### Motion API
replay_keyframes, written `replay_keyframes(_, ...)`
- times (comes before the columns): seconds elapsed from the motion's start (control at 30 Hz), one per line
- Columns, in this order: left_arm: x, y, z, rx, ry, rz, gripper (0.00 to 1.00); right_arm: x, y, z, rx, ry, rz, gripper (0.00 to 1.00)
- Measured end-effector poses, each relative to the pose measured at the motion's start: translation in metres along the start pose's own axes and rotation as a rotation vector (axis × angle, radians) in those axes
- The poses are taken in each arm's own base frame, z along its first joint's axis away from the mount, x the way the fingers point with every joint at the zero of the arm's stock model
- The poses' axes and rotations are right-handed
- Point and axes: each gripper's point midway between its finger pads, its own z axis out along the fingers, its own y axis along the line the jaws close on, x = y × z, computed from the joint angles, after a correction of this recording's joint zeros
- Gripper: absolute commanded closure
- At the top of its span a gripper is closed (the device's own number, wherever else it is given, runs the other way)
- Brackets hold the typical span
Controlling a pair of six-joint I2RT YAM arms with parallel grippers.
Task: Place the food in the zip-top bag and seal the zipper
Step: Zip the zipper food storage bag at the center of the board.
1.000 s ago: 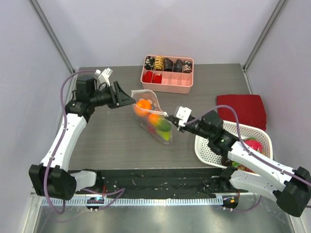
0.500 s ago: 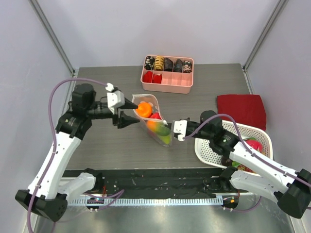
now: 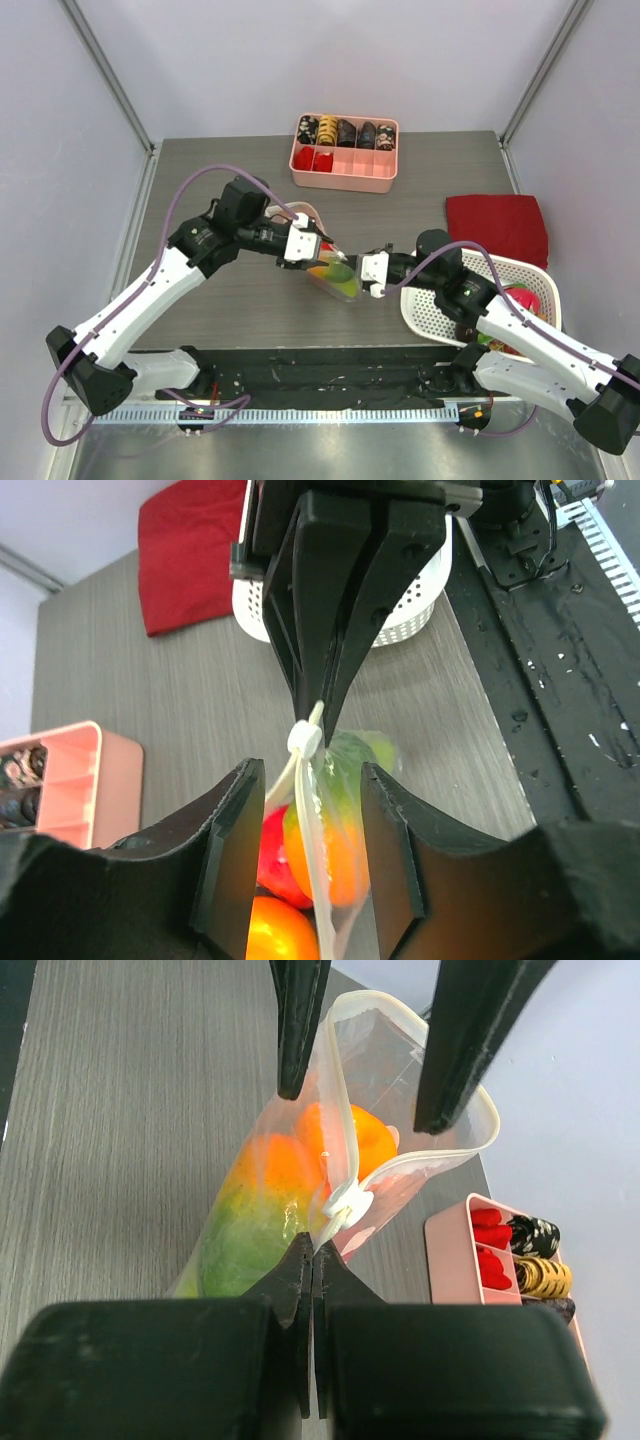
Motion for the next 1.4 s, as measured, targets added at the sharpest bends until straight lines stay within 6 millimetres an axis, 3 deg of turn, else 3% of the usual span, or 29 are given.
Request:
replay_keyframes(0.1,-0.002,0.000,0.006,0.004,0.003,0.034,0.42,0.000,0.002,-0.001,-0.011,-0.003,-0.009,0.99)
replay_keyframes(0.27,0.006,-0.001,0.017,0.022,0.026,0.037,0.43,-0.001,0.003,-0.001,-0.019,-0.007,-0.024,0.99)
replay_keyframes(0.6,0.017,-0.001,0.031,0.045,0.056,0.019,0.58,-0.001,0.004,-0.002,-0.023,-0.006,-0.043,0.99)
replay_keyframes(0.97,0.017,0.002,0.033,0.036,0.055,0.021,0.61,-0.001,0.004,-0.002,-0.023,-0.007,-0.043,0.99)
replay_keyframes(1.03,0.018,0.002,0.035,0.040,0.055,0.008,0.65,-0.001,0.004,-0.002,-0.023,-0.007,-0.043,0.99)
replay_keyframes(1.17,0.021,0.003,0.039,0.046,0.058,-0.004,0.83,-0.001,0.003,-0.002,-0.020,-0.007,-0.044,0.99)
replay_keyframes(1.4,0.022,-0.001,0.040,0.062,0.066,0.014,0.96,0.000,0.005,-0.009,0.005,-0.004,-0.053,0.99)
